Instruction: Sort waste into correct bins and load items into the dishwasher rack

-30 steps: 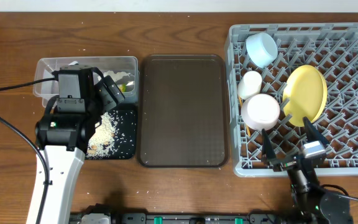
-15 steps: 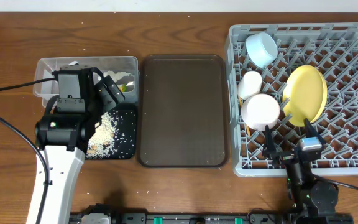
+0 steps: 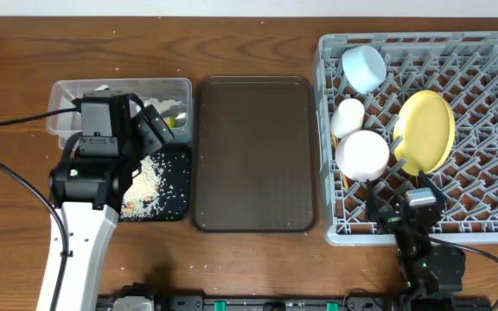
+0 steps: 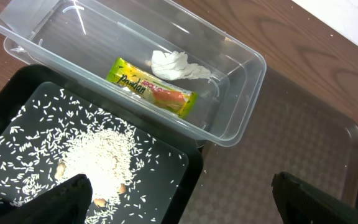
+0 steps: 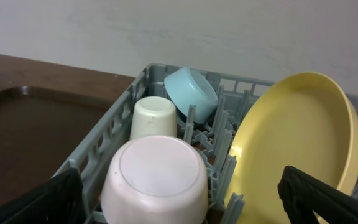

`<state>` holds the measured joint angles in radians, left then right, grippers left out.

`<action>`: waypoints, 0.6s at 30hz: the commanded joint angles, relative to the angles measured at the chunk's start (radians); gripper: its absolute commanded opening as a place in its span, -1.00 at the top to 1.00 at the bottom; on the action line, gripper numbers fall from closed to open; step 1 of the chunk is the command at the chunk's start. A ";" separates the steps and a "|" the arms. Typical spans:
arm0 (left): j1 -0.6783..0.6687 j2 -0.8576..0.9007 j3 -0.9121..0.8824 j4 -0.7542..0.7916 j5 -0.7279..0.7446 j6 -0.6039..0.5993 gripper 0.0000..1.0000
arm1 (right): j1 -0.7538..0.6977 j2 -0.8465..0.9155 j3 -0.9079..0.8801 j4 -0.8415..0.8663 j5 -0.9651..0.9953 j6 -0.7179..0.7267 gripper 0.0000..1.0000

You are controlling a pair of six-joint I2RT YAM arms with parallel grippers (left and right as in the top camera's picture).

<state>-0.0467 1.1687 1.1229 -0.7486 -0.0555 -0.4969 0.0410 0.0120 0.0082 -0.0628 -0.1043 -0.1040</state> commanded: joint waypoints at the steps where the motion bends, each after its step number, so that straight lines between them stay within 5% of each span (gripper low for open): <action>1: 0.004 -0.004 0.013 0.000 -0.005 0.006 -0.91 | -0.028 -0.006 -0.003 0.003 0.003 -0.031 -0.99; 18: 0.004 -0.004 0.013 0.000 -0.005 0.006 -0.91 | -0.031 -0.007 -0.003 -0.008 0.138 0.070 -0.98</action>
<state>-0.0467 1.1687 1.1229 -0.7486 -0.0555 -0.4969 0.0216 0.0120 0.0078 -0.0650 0.0158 -0.0555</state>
